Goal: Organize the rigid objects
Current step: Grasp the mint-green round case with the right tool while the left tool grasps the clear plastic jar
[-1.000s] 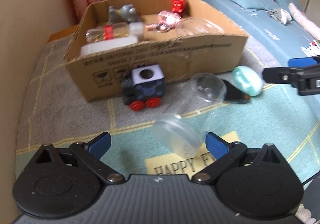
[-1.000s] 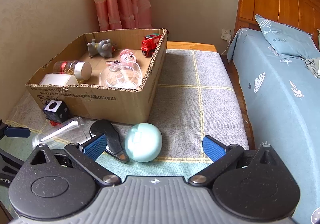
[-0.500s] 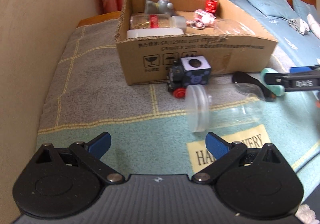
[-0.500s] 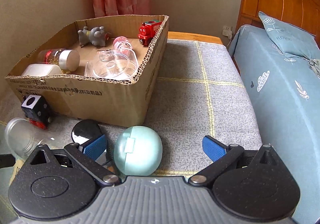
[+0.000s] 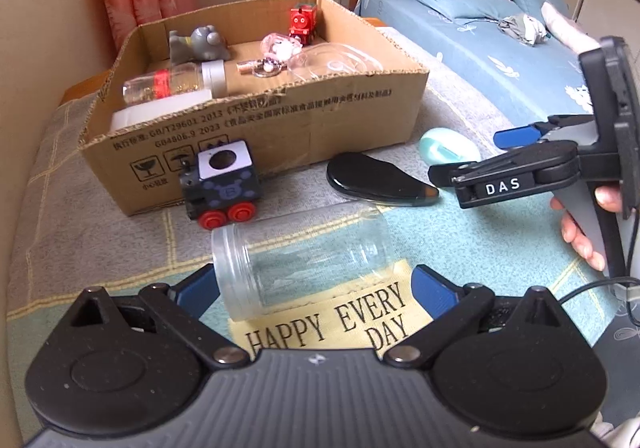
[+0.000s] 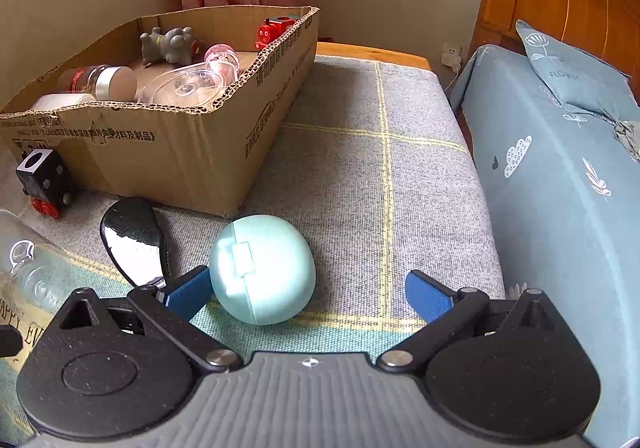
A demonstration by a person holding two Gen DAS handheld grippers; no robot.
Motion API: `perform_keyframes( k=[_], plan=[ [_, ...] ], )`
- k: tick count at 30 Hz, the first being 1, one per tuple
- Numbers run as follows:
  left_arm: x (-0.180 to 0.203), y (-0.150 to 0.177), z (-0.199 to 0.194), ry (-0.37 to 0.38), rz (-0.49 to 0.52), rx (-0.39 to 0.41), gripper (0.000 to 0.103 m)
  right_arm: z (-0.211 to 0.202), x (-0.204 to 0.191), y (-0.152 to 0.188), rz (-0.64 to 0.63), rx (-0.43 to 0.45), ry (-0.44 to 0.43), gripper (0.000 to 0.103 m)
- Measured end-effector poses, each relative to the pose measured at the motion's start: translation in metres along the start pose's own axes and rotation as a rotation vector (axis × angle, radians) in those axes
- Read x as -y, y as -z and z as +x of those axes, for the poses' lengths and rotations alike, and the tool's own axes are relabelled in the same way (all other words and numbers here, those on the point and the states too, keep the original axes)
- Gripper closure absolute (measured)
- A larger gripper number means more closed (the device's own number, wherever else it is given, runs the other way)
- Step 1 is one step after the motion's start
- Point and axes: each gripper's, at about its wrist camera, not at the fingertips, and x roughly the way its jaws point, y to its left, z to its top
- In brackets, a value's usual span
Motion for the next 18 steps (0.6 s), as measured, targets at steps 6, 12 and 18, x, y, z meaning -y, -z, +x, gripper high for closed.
perform_keyframes(
  k=[6,12,18],
  plan=[
    [-0.001,-0.007,0.014,-0.006,-0.075,0.012,0.003,-0.001,-0.001,0.003,0.001,0.022,0.002,0.000],
    [-0.002,-0.014,0.026,-0.046,-0.126,0.014,0.003,-0.002,0.000,0.004,0.004,0.034,0.004,0.000],
    [-0.018,-0.004,0.020,-0.120,-0.118,0.010,0.002,-0.002,0.000,0.005,-0.008,0.045,-0.004,0.000]
  ],
)
